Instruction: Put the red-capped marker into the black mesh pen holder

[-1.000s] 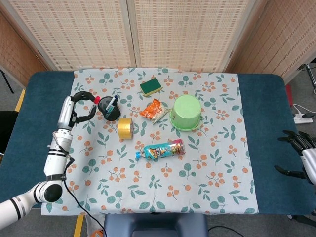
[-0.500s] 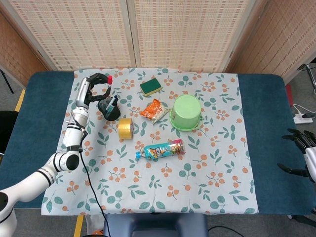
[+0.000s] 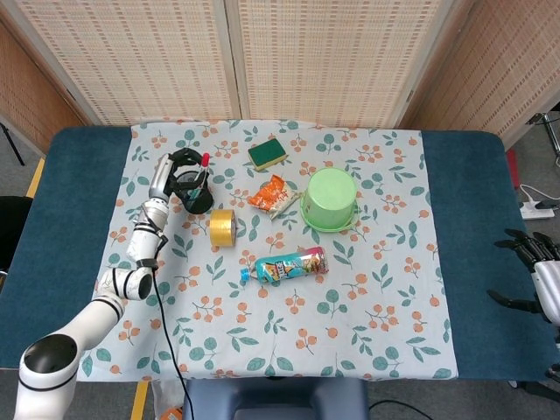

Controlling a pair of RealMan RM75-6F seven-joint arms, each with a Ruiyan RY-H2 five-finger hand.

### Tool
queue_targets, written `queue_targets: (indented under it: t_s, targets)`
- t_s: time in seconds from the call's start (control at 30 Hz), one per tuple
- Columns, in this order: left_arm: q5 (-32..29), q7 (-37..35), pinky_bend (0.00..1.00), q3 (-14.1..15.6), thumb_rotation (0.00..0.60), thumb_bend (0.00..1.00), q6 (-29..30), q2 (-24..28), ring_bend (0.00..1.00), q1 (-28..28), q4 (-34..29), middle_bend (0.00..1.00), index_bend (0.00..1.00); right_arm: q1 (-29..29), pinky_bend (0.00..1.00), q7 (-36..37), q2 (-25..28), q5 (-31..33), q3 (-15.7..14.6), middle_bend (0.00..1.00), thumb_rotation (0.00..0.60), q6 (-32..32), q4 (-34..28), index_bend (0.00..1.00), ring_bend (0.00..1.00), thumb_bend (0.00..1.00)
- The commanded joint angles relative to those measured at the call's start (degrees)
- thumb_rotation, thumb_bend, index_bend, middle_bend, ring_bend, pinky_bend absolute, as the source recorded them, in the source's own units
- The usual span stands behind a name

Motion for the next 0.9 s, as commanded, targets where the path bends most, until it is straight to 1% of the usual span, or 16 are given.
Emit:
queue_targets:
  t_s: [0.03,0.17,0.3,0.4,0.47,0.57,0.6,0.63,0.67,0.73,0.8,0.9]
  targets:
    - [1.61,-3.18,0.26,2.77,0.600,0.36,-1.63,-2.63,0.23,-0.85,5.26,0.57,0.52,0.11,0.11,-0.71,-0.04,-0.06,-0.06,0.14,0.600,-0.24,-0.28,0.28,0.19,0.00]
    - [2.80,-5.22,0.26,4.63,0.600,0.36,-1.87,-3.41,0.22,-1.05,8.15,0.57,0.52,0.38,0.11,-1.69,-0.17,0.02,-0.10,0.14,0.600,-0.87,-0.62,0.28,0.19,0.00]
    - [3.68,-6.23,0.25,6.06,0.600,0.36,-1.91,-3.60,0.21,-1.15,9.53,0.55,0.52,0.64,0.09,-2.29,-0.34,0.23,-0.08,0.14,0.600,-1.47,-0.76,0.28,0.19,0.00]
    - [3.90,-6.37,0.24,6.43,0.600,0.36,-1.85,-3.60,0.18,-1.16,9.77,0.48,0.48,0.67,0.06,-2.37,-0.37,0.29,-0.06,0.14,0.600,-1.54,-0.77,0.28,0.19,0.00]
    - [5.01,-5.86,0.21,7.82,0.600,0.37,-1.26,-3.08,0.13,-1.29,10.35,0.32,0.38,0.63,0.03,-2.39,-0.39,0.34,0.01,0.14,0.600,-1.45,-0.78,0.29,0.19,0.00]
    - [5.66,-4.54,0.18,9.01,0.600,0.37,-1.34,-2.72,0.08,-1.36,10.72,0.13,0.22,0.69,0.00,-2.02,-0.39,0.16,-0.06,0.14,0.600,-1.56,-0.66,0.29,0.19,0.00]
    - [5.59,-3.86,0.17,9.16,0.600,0.37,-1.32,-2.65,0.06,-1.44,10.91,0.09,0.17,0.74,0.00,-1.94,-0.40,0.20,-0.04,0.14,0.600,-1.67,-0.58,0.29,0.19,0.00]
    - [5.46,-3.16,0.14,9.19,0.600,0.37,-1.18,-2.63,0.03,-1.53,11.15,0.03,0.09,0.75,0.00,-1.89,-0.41,0.20,-0.04,0.14,0.600,-1.71,-0.53,0.29,0.19,0.00]
    - [5.25,-2.17,0.12,9.15,0.600,0.37,-1.03,-2.64,0.01,-1.65,11.58,0.01,0.04,0.77,0.00,-1.79,-0.43,0.14,-0.05,0.14,0.600,-1.70,-0.47,0.29,0.19,0.00]
    - [4.44,0.47,0.10,8.67,0.600,0.37,-0.10,-2.59,0.00,-1.89,12.52,0.00,0.00,0.78,0.00,-1.45,-0.46,0.13,-0.03,0.14,0.600,-1.72,-0.25,0.29,0.19,0.00]
    - [4.27,3.49,0.09,8.70,0.600,0.37,1.20,-1.91,0.00,-2.06,12.95,0.00,0.00,0.78,0.00,-1.33,-0.46,0.04,-0.01,0.14,0.600,-1.62,-0.23,0.29,0.19,0.00]
    - [3.89,10.24,0.10,8.35,0.600,0.37,6.98,0.44,0.00,-1.85,12.65,0.00,0.00,0.75,0.00,-0.60,-0.45,-0.75,-0.13,0.14,0.600,-1.08,-0.16,0.29,0.19,0.00]
